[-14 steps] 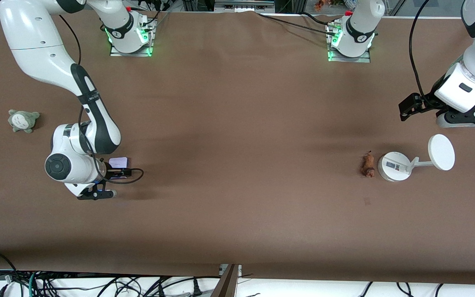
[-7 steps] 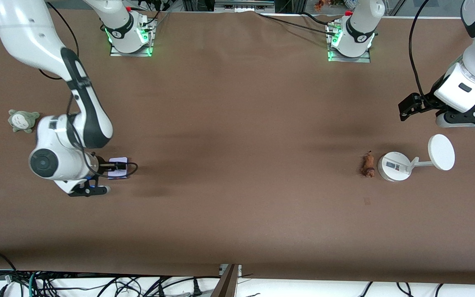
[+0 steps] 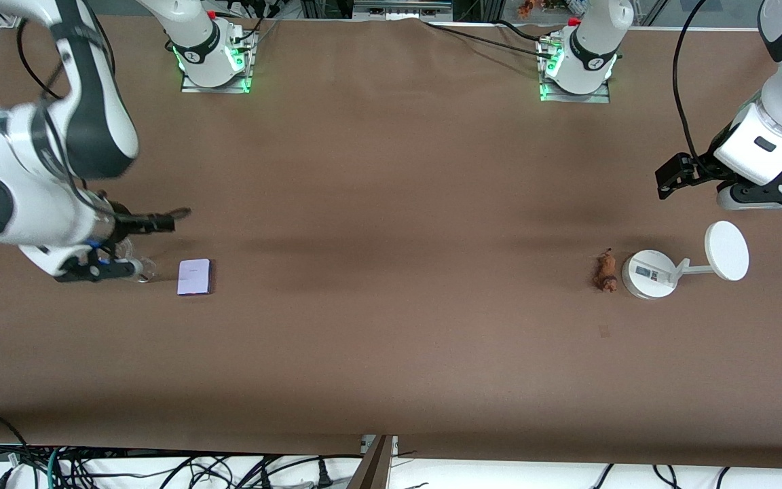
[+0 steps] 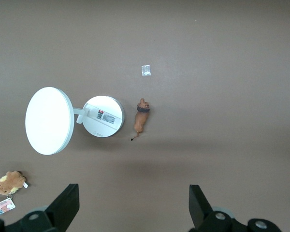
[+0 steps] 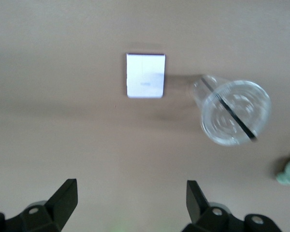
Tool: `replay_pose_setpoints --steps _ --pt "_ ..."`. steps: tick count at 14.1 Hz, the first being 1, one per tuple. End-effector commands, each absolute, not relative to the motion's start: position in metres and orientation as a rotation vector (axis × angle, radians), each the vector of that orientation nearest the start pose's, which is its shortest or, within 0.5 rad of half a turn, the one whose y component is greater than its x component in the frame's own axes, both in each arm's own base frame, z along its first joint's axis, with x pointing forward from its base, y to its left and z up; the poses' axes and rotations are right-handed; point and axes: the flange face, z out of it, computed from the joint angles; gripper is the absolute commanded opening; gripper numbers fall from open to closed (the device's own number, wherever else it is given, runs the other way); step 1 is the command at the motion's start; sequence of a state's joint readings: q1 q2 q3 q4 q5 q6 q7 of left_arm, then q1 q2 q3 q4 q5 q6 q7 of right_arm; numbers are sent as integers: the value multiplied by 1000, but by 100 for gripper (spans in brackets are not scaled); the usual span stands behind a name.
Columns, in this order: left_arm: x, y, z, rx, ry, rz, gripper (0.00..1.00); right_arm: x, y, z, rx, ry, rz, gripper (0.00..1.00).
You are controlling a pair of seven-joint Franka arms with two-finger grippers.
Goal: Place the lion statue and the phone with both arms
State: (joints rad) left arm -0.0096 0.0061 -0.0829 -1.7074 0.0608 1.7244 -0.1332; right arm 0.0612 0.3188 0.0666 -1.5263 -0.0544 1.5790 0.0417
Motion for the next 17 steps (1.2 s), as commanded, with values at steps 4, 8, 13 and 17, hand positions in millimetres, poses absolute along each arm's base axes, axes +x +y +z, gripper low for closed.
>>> replay_pose_setpoints --steps 4,8,13,17 --pt "560 -48 574 -3079 -29 -25 100 585 72 562 -3173 -136 399 99" --pt "560 -49 574 -3079 -27 -25 100 566 71 590 -3174 -159 397 99" --pt "560 -48 574 -3078 -29 -13 100 547 72 586 -3179 -142 345 99" --pt "560 -49 574 -3078 -27 -13 100 557 75 583 -3182 -149 211 99"
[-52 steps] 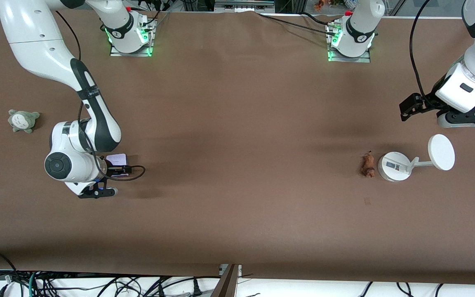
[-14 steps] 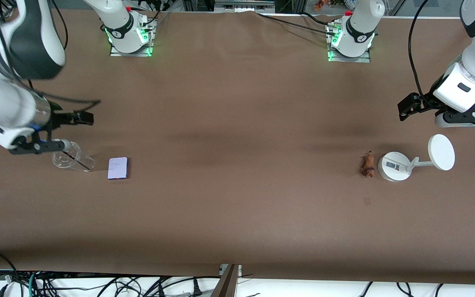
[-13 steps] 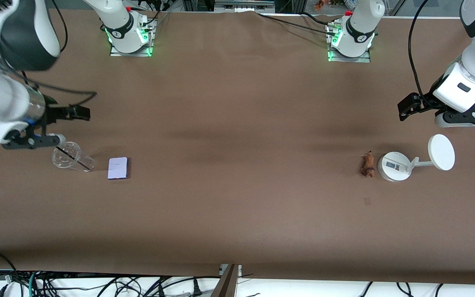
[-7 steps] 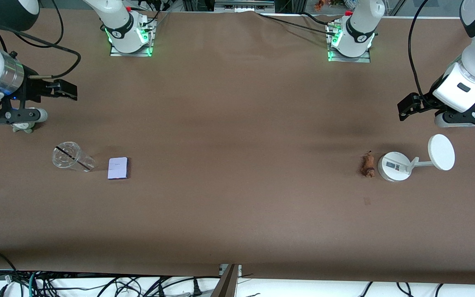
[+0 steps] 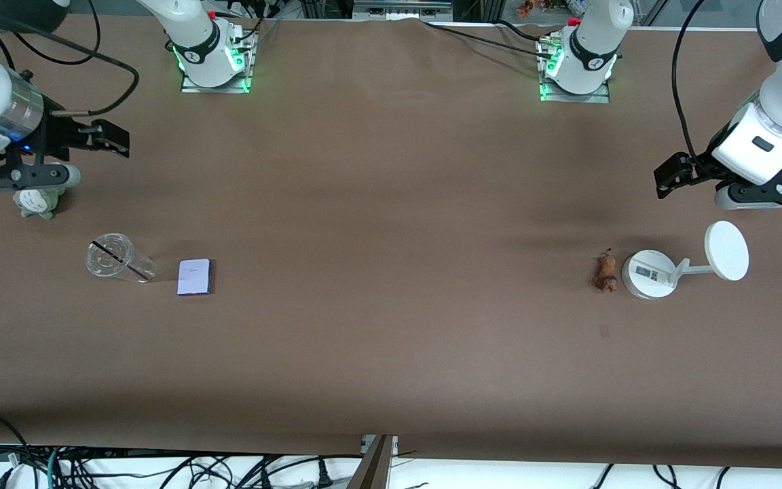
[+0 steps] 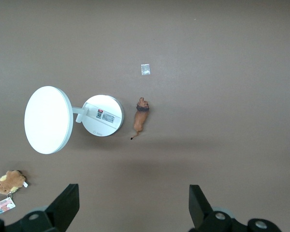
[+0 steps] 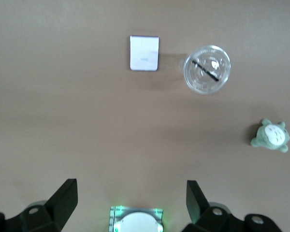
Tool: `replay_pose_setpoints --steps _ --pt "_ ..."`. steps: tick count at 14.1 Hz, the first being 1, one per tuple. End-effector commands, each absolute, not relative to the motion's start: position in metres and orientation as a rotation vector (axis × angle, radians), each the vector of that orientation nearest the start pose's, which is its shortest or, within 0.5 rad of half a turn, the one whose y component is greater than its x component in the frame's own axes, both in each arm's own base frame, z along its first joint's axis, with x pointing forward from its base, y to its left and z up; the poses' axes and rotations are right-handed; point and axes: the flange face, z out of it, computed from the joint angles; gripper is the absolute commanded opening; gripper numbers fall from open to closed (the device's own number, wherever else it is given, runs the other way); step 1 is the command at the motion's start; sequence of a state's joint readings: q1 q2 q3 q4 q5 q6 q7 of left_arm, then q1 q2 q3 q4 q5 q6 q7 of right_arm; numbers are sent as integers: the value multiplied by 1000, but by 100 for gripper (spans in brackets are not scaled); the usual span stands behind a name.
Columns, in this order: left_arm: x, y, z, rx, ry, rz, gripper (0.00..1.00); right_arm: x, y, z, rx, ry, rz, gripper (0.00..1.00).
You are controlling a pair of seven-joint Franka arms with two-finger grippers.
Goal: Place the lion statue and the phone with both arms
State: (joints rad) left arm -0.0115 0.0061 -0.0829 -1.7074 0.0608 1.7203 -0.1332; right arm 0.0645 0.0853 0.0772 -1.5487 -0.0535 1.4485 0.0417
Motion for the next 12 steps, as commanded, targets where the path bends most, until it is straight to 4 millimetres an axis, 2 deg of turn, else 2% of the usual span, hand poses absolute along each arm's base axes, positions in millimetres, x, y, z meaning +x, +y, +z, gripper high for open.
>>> replay_pose_setpoints --steps 1,6,10,12 --pt "560 -50 574 -3078 -25 -13 100 560 75 582 -3181 -147 184 99" --pt "559 -51 574 -3078 -22 -13 100 565 74 591 -3176 -166 160 100" --pt "559 -50 573 -3078 -25 -11 100 564 93 594 -3180 -192 139 100" --pt "559 -51 574 -3078 -22 -13 100 565 92 595 -3179 -193 132 100"
